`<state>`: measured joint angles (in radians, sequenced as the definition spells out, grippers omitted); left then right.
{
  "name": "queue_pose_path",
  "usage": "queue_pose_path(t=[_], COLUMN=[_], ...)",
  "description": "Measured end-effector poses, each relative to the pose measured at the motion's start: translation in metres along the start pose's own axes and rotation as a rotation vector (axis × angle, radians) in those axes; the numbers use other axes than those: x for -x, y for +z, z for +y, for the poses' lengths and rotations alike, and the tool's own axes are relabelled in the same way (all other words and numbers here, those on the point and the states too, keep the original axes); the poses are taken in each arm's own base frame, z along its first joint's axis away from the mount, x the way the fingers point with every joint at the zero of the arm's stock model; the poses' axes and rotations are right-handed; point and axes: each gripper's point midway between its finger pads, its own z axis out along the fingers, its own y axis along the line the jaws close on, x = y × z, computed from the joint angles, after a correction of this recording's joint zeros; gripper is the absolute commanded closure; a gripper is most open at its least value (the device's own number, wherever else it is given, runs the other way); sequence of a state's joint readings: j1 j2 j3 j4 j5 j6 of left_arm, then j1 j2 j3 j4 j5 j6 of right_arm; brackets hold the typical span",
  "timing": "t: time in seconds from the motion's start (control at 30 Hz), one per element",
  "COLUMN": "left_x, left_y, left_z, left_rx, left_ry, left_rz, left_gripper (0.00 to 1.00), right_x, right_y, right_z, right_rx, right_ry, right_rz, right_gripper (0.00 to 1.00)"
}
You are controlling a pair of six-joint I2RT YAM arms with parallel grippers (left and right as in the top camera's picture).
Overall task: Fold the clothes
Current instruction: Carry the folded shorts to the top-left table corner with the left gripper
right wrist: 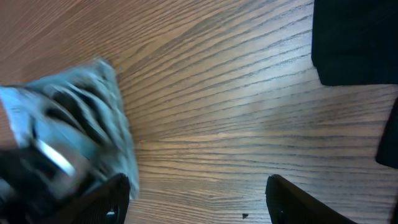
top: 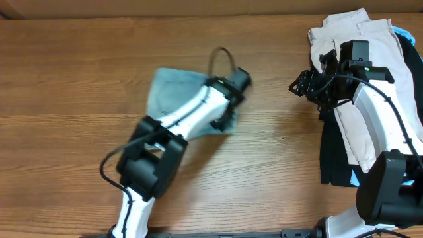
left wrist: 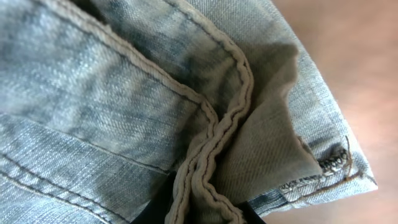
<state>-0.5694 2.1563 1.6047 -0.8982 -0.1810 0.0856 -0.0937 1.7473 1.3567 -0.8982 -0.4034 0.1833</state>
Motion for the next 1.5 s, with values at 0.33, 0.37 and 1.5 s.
queue_pose_path(t=[0.33,0.37,1.5], left_x=[-0.011,-0.013,-0.137], left_y=[0.027,0.028,-0.04], left_z=[0.212,0.232,0.322], left_rx=[0.143,0.155,0.119], left_ry=[-0.584,-0.63,-0.762], left_rz=[-0.203,-0.239,-0.039], left_gripper=[0.94,0.91,0.05], right_x=[-0.001,-0.002,-0.01], right_y=[0.0,0.0,0.0], right_z=[0.0,-0.001,-0.006], right_rx=[-0.001,-0.002,-0.029], right_ry=[0.003,0.003,0.019], right_rz=[0.005,0.007,0.037], right_gripper=[0.26,0.26,0.25])
